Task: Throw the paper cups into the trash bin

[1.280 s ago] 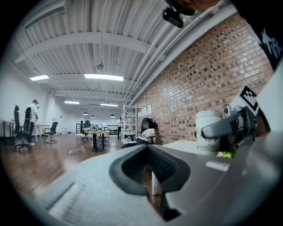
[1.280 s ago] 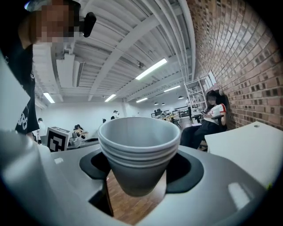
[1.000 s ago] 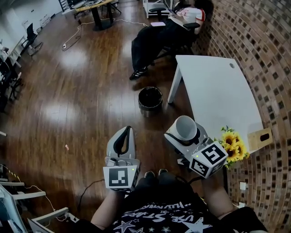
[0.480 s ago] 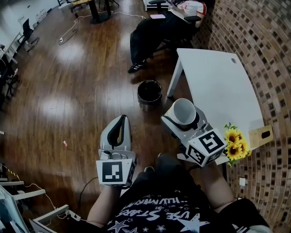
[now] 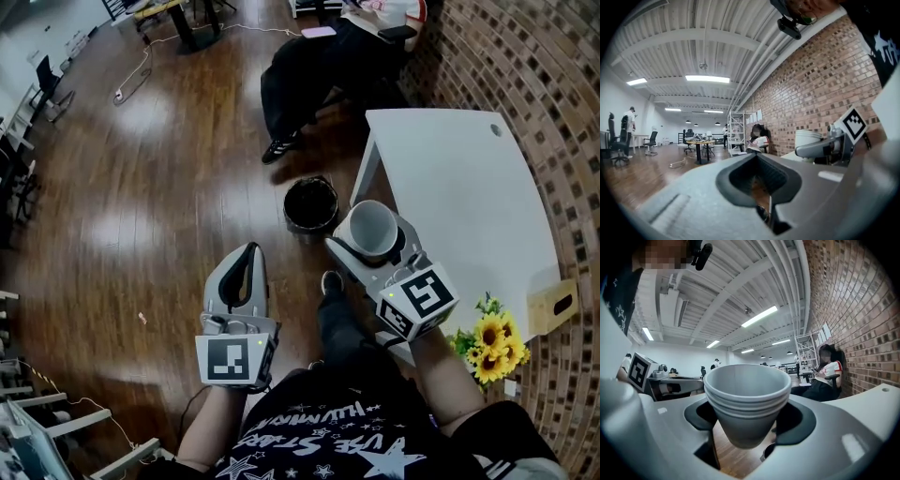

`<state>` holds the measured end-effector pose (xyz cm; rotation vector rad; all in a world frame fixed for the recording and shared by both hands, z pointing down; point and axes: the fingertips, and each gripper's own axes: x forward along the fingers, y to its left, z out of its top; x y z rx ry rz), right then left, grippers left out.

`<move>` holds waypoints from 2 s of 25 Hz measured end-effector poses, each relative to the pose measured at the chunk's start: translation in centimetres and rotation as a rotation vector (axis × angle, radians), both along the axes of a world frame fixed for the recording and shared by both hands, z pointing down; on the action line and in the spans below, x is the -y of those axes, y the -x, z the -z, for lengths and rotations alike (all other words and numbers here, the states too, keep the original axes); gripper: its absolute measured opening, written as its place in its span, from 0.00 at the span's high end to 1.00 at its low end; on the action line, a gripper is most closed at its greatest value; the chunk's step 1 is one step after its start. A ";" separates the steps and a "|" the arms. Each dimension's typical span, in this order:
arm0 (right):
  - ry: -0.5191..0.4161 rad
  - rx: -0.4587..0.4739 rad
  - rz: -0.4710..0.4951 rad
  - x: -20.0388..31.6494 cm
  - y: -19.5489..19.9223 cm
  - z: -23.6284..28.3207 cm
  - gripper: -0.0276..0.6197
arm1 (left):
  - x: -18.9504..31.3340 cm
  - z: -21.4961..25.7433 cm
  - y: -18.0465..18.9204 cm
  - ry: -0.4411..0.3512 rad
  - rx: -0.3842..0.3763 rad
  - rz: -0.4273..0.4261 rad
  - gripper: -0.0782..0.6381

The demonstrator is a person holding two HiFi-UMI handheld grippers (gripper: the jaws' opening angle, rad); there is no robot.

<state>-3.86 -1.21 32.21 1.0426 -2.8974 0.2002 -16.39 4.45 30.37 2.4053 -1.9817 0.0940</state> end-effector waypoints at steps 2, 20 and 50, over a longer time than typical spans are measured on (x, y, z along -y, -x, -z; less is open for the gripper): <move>-0.005 0.005 0.005 2.9 0.1 -0.8 0.43 | 3.2 -0.5 0.0 0.008 0.005 0.004 0.88; 0.155 -0.017 -0.071 18.6 -3.1 -7.5 0.43 | 25.7 -1.1 -4.1 0.098 0.032 -0.091 0.88; 0.398 -0.181 -0.170 24.6 5.1 -32.4 0.43 | 30.5 -32.2 2.9 0.466 -0.010 -0.126 0.88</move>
